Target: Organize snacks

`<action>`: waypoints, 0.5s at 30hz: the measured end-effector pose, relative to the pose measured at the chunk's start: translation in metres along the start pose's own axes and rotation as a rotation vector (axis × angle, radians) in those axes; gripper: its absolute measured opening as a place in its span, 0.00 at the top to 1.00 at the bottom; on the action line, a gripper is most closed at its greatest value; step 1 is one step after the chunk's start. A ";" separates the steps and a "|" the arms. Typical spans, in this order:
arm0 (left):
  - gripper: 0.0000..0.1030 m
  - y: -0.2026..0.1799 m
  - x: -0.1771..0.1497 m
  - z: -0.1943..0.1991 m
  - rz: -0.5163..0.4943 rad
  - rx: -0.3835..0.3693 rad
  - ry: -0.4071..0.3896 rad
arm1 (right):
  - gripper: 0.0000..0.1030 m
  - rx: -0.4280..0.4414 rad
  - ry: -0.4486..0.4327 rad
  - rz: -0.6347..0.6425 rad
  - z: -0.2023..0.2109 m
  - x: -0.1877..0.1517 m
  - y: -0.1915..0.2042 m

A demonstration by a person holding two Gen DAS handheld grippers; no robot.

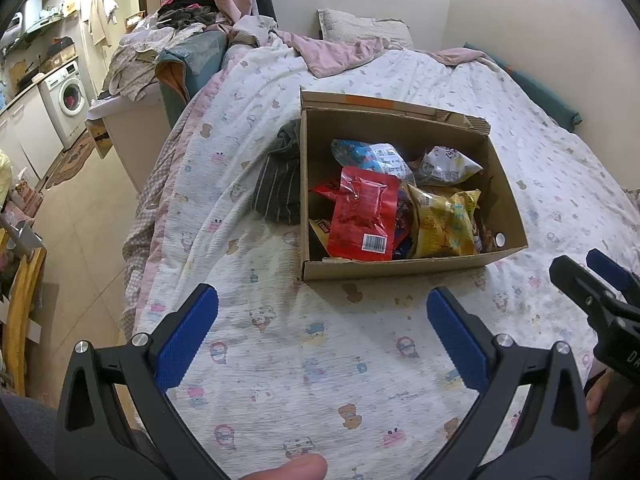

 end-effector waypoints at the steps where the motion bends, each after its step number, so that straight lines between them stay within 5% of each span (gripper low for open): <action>1: 0.00 0.000 0.000 0.000 0.000 -0.001 -0.001 | 0.00 0.001 -0.001 0.000 0.000 0.000 0.000; 15: 0.00 0.001 0.000 0.000 0.000 -0.001 -0.001 | 0.00 0.008 -0.004 0.001 0.001 -0.001 0.002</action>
Point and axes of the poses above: each gripper's, at about its wrist camera, not at the fingertips, and z roughly against the way its jaws point, y to its left, x to its top, the point moved 6 cm from there along -z, roughly the way its jaws point, and after that the axes turned 2 degrees about -z, right-handed, at the moved point
